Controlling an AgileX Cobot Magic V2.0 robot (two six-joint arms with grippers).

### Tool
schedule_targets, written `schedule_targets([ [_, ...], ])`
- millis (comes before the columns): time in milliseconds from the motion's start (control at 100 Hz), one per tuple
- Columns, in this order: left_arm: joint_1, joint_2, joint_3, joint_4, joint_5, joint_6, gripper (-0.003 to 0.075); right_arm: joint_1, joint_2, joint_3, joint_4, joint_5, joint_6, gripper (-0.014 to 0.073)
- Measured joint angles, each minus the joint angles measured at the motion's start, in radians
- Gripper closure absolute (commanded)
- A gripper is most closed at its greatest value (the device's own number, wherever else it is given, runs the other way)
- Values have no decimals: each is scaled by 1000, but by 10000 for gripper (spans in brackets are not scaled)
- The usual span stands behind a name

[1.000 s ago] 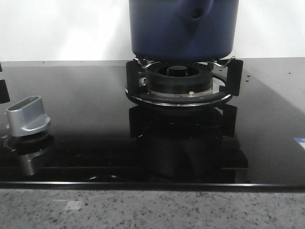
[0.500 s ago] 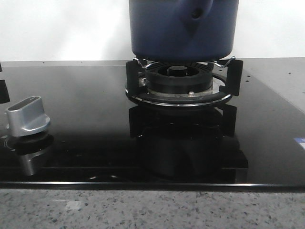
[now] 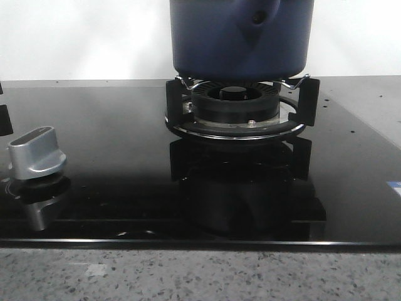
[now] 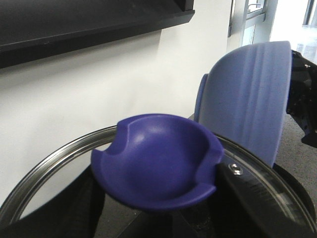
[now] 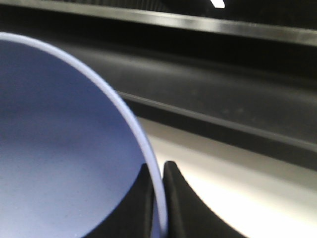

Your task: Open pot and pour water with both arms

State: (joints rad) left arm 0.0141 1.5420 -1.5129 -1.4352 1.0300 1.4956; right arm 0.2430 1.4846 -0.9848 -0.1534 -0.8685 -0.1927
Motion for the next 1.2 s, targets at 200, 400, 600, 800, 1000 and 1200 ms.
schedule_targets([
  [200,0,0,0,0,0,0,448,0,0,2,1,-104,-3,660],
  [400,0,0,0,0,0,0,448,0,-4,2,1,-146,-5,660],
  [600,0,0,0,0,0,0,448,0,-4,2,1,-155,-5,660],
  [800,0,0,0,0,0,0,448,0,-4,2,1,-172,-7,660],
  [1000,0,0,0,0,0,0,448,0,-4,2,3,-187,-7,660],
  [1200,0,0,0,0,0,0,448,0,-4,2,5,-187,-7,660],
])
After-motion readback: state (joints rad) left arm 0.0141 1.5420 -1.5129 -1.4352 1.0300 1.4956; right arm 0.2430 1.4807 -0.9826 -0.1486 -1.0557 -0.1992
